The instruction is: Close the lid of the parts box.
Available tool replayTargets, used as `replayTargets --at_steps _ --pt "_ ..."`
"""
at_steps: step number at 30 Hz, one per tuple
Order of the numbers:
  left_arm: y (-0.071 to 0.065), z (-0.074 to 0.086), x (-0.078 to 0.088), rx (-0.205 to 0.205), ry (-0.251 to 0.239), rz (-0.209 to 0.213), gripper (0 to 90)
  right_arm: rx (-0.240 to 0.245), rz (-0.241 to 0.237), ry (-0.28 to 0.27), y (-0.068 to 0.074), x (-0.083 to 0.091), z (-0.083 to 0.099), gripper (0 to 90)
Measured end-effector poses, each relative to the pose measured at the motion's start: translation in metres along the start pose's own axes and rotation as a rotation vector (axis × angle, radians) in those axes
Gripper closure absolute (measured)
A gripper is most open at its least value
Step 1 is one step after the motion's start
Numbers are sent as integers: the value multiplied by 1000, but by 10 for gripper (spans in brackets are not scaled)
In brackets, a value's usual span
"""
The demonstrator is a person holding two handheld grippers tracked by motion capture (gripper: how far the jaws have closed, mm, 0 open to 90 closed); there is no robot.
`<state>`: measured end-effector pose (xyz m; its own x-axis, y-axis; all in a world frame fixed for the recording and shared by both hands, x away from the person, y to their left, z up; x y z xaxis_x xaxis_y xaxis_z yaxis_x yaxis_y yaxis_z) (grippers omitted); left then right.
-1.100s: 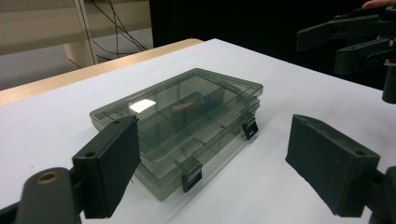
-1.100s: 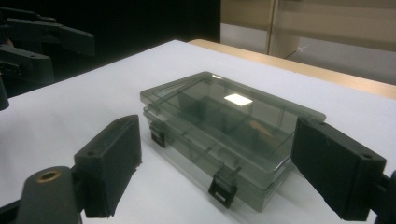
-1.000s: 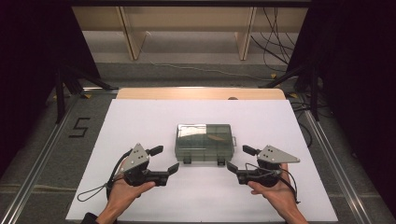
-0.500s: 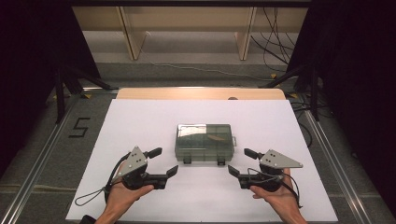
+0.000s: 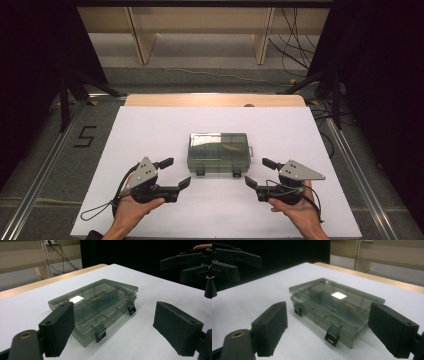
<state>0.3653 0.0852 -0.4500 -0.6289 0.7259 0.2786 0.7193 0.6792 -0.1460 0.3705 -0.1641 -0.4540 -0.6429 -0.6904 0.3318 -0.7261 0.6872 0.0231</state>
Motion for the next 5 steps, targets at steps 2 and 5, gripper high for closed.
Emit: replayTargets --at_steps 2,5 --pt "0 0 0 -9 3 2 167 -1 -4 1 0 0 0 168" --pt "0 0 -1 -7 1 5 167 0 3 4 -1 0 1 168"
Point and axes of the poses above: each handheld gripper's, and its own axes: x roughly backward along the jaws, z roughly out of its underside, y roughly to its left, the point moved 9 cm from there along -x, roughly forward along the jaws, and after that the axes turned 3 degrees about x, right-handed, at the moved point
